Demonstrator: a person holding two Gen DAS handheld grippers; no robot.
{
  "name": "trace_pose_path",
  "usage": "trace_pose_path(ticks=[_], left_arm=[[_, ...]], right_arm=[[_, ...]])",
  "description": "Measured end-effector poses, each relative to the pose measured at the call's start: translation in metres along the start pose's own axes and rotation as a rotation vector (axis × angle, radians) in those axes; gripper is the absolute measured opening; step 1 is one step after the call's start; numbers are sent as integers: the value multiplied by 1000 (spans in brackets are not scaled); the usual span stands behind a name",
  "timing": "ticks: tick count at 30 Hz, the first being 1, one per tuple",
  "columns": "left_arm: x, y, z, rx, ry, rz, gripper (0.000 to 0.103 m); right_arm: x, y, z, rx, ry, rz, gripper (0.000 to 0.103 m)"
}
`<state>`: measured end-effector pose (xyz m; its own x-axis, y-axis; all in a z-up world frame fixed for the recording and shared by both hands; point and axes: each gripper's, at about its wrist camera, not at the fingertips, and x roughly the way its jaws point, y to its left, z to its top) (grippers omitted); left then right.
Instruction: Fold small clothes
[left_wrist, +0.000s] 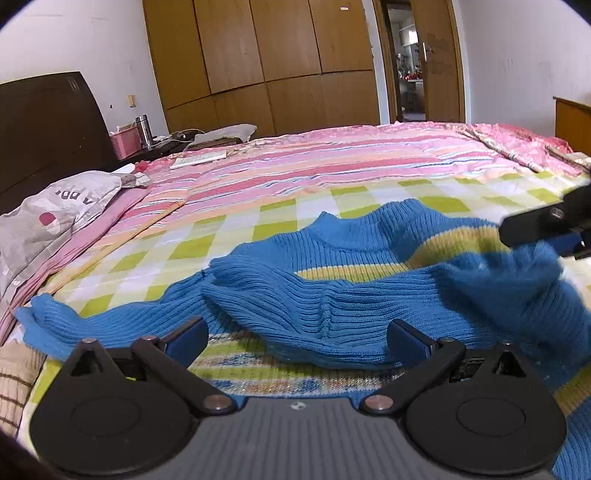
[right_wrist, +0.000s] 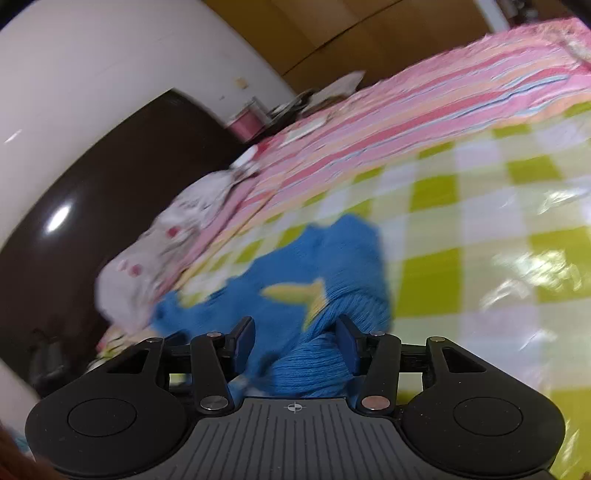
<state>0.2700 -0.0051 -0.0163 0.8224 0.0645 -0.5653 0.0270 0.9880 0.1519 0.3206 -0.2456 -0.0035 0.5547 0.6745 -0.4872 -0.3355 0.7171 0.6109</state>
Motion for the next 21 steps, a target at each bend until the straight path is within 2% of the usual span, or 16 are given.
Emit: trace_pose_path(ticks=[3,5,9,10,11,13,15,16,19,21], left_arm=[[4,-6,2,16,0,2,103],[7,-9,5,26,-5,3,103],[13,-12,9,52,-15,14,103],[14,-12,10,52,-13,15,103],[16,-12,11,50,-10,14,103],[19,-15,14,44,-9,6,103],[19,-19,19,41,-22,-5,103],[19,-23,21,41,-33,-13,103],[20,-34,26,47,-50,-37,103],[25,-43,25,65,-32,-41,103]], right_arm=[[12,-28,11,155,-22,-53,50],[23,-42,15,214,-22,-97,50],[36,-47,15,251,7,-63,49],[38,-44,16,244,13,-71,40],[39,-44,17,238,17,-83,22],[37,-44,20,249,12,-108,18],[20,-38,27,213,-60,-141,15],[10,-35,31,182,-98,-162,8],[-21,-15,39,6,-222,-297,9],[-31,-12,36,-39,-231,-317,9]])
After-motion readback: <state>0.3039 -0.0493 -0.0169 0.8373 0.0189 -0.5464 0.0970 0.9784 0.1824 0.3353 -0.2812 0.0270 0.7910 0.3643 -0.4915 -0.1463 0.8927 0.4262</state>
